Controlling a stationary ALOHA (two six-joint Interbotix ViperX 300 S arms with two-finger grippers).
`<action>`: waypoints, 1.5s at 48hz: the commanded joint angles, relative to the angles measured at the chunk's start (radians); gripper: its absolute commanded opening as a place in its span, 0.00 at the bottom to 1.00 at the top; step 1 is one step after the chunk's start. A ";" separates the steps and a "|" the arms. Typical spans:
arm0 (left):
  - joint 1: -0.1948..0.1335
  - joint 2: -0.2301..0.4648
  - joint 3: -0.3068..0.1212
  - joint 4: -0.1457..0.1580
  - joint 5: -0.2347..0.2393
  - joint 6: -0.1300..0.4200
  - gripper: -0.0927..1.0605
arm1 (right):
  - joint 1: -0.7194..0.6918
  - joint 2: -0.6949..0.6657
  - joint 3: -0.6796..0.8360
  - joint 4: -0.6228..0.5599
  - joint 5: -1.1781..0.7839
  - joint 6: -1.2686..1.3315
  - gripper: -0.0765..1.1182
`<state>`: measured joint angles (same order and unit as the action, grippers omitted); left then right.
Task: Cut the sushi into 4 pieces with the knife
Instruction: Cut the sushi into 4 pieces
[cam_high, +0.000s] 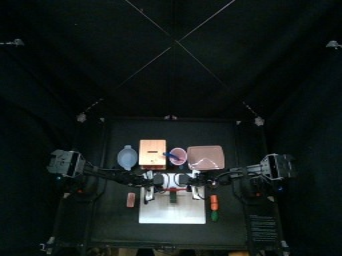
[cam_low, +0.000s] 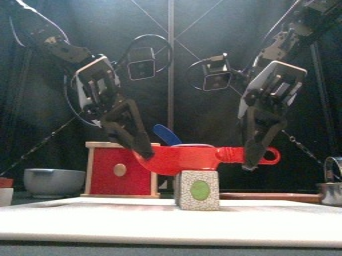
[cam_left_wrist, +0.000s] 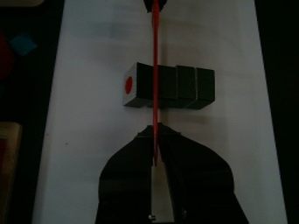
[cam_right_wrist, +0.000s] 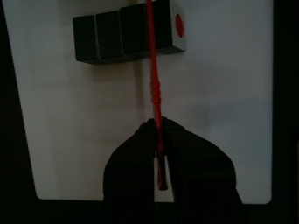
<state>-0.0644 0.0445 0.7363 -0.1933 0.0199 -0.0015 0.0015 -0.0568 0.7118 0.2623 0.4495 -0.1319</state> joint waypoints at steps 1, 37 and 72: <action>0.005 0.015 0.002 -0.002 0.006 0.003 0.48 | -0.002 0.000 0.000 -0.002 0.002 0.000 0.20; 0.006 0.087 0.008 -0.003 0.002 -0.002 0.48 | 0.020 0.087 0.028 0.023 -0.054 0.000 0.20; 0.046 0.114 -0.003 0.034 0.002 0.006 0.48 | -0.009 0.112 0.038 0.011 -0.098 -0.002 0.20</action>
<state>-0.0399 0.1549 0.7286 -0.1718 0.0153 0.0031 0.0000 0.0460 0.7378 0.2777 0.3528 -0.1319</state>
